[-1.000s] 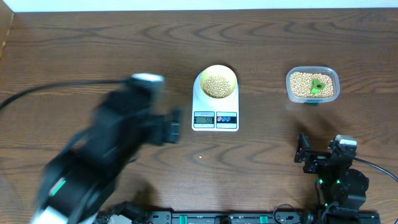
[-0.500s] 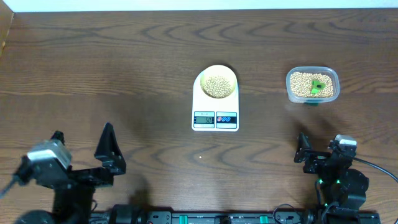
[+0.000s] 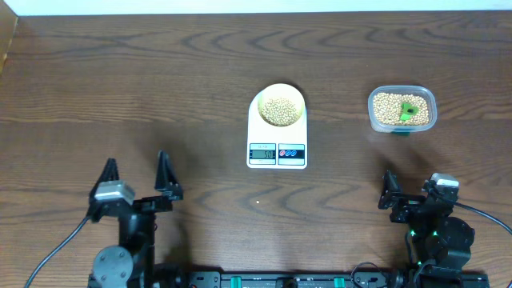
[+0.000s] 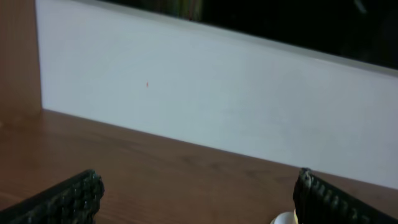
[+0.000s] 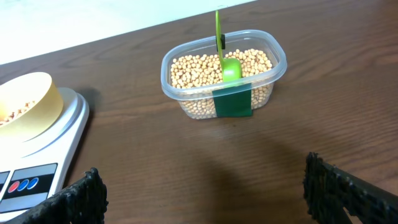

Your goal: Scoop item into bowl and weigh 50g on scale

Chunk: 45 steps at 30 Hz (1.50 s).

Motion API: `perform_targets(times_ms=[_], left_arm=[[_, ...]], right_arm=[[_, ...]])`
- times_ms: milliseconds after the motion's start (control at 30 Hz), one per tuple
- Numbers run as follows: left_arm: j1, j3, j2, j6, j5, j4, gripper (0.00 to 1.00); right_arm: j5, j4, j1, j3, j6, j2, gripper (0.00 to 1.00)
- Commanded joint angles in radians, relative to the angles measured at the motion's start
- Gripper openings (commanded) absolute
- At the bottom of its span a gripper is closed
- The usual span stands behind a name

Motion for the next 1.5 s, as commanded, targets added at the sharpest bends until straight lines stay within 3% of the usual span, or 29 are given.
perform_targets(times_ms=[0, 533, 867, 1133, 1467], left_arm=[[0.006, -0.063, -0.016, -0.019, 0.018, 0.047, 1.0], [-0.071, -0.27, -0.023, -0.029, 0.016, 0.165, 1.0], [-0.08, -0.27, -0.023, -0.029, 0.016, 0.004, 1.0], [-0.084, -0.27, -0.023, 0.158, 0.063, 0.009, 1.0], [-0.109, -0.27, -0.023, 0.248, 0.11, 0.013, 1.0]], right_arm=[[-0.006, 0.0, 0.002, -0.003, -0.01, 0.0, 0.99], [-0.006, 0.0, 0.002, -0.003, -0.01, 0.0, 0.99], [-0.006, 0.0, 0.002, -0.003, -0.01, 0.0, 0.99], [-0.006, 0.0, 0.002, -0.003, -0.01, 0.0, 0.99], [-0.006, 0.0, 0.002, -0.003, -0.01, 0.0, 0.99]])
